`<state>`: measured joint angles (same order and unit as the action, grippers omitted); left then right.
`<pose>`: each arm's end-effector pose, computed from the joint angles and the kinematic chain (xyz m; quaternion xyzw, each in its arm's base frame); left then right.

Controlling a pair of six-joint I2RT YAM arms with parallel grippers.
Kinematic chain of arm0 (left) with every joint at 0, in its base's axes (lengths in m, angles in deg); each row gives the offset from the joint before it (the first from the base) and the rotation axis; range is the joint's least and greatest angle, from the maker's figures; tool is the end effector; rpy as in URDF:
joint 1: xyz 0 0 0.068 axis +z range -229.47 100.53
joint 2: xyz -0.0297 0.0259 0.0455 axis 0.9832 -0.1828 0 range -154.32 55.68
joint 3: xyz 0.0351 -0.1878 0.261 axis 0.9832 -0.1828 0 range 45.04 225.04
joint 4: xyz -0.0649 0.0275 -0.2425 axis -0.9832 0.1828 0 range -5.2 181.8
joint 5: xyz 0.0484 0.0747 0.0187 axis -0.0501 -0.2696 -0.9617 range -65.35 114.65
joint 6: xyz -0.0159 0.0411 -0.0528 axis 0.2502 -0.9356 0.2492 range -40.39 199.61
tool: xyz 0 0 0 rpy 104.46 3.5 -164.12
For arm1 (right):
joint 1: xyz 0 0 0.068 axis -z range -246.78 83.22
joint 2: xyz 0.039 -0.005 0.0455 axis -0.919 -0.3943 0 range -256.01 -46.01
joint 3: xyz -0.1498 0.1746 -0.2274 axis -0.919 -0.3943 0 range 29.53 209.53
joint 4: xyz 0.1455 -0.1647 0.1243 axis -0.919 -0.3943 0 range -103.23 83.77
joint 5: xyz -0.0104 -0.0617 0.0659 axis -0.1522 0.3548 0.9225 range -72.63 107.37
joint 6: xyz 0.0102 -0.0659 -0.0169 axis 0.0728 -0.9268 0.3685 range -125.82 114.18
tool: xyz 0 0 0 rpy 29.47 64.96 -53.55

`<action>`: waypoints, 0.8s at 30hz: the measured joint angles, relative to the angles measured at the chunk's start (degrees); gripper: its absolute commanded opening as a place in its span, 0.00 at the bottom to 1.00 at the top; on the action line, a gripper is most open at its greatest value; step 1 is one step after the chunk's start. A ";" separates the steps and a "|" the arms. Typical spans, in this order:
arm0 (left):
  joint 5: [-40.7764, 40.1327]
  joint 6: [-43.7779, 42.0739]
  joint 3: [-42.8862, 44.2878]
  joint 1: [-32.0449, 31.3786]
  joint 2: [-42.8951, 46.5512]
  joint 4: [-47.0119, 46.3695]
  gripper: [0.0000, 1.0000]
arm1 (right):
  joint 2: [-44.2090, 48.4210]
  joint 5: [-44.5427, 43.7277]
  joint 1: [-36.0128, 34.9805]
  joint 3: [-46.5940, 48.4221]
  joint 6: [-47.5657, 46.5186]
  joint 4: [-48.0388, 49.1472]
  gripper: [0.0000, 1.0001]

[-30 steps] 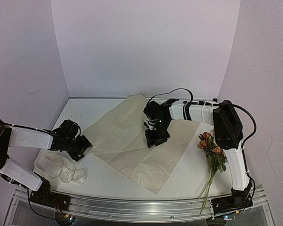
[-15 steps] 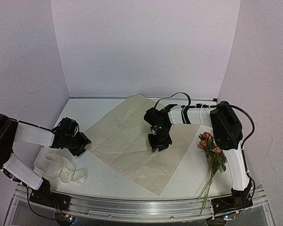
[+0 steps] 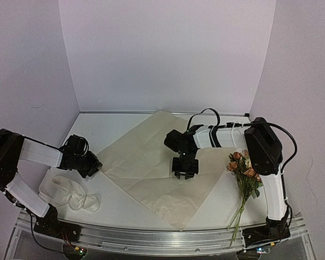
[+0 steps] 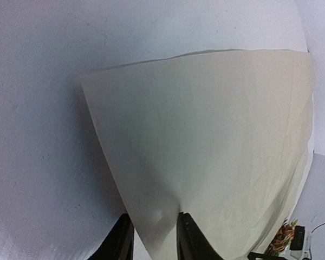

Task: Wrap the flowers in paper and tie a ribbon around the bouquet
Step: Adjust the flattened wrapping paper at the center of the board.

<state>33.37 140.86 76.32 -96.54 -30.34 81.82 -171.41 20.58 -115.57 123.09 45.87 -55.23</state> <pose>0.2488 -0.0853 0.1699 -0.3312 0.8823 -0.2621 0.2078 0.2976 0.3445 0.1701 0.0230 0.9961 0.0793 0.0296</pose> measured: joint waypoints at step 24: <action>0.78 -7.93 8.86 6.63 -4.25 3.06 0.05 | 12.97 1.53 4.32 -1.09 -8.60 -1.52 0.84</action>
<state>34.14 132.93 85.18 -89.90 -34.59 84.88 -158.44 22.11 -111.25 122.00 37.27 -56.76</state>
